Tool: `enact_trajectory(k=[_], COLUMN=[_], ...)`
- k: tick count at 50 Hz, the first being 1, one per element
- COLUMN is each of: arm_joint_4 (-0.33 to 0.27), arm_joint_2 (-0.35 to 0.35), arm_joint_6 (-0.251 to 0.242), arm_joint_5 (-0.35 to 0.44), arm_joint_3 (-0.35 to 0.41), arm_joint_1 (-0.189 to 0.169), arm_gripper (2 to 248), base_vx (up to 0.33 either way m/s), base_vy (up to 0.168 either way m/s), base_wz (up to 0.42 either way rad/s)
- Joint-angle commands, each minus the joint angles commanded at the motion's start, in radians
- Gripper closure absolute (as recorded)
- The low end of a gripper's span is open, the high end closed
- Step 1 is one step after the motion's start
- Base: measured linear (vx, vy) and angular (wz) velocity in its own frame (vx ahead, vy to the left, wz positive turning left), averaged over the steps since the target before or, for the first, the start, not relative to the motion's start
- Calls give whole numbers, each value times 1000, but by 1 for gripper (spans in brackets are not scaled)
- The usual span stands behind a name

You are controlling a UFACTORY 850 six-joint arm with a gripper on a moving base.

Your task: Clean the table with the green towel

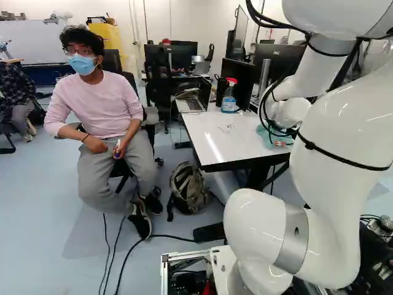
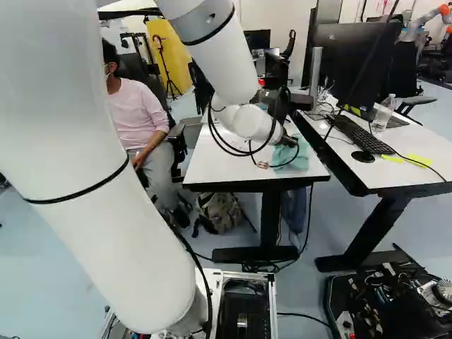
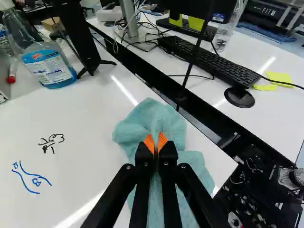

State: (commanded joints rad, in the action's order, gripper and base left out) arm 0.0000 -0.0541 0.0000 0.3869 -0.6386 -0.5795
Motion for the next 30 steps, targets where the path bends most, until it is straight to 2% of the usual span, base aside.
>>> enact_trajectory(k=[30], arm_joint_4=[0], arm_joint_2=[27], arm_joint_6=[0], arm_joint_5=[-37], arm_joint_3=[-47], arm_joint_1=[77], arm_gripper=[222], base_vx=[0], base_vy=[0], base_wz=[0])
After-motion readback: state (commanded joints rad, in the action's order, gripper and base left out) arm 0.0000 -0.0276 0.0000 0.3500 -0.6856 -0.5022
